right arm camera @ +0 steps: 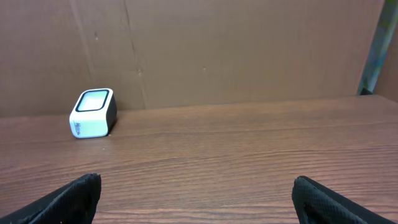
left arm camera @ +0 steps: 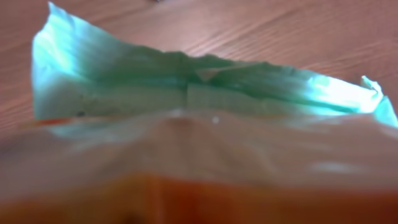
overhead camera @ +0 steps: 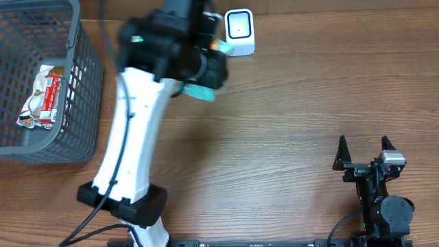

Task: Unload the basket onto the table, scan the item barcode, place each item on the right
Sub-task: 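Lift the snack pack out and carry it toward the scanner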

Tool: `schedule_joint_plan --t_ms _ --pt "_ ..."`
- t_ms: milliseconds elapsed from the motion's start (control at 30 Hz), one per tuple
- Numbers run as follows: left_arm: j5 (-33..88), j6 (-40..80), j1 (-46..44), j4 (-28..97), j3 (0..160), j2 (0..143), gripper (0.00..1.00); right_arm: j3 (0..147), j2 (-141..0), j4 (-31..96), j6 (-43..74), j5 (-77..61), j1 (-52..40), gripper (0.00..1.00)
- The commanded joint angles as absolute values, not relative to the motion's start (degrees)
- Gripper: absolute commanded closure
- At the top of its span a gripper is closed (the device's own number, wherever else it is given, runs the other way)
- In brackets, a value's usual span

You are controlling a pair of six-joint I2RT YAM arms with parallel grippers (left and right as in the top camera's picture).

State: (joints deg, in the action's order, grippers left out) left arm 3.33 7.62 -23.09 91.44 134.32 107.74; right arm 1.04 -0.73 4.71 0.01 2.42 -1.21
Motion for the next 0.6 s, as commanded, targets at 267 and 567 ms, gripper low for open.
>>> schedule_joint_plan --t_ms 267,567 --pt "2.52 15.0 -34.52 70.22 109.06 107.53 0.64 0.45 -0.16 4.49 0.21 2.85 -0.99 0.0" --pt "2.33 19.38 -39.51 54.61 93.91 107.53 0.63 0.45 -0.16 4.49 0.21 2.85 -0.99 0.0"
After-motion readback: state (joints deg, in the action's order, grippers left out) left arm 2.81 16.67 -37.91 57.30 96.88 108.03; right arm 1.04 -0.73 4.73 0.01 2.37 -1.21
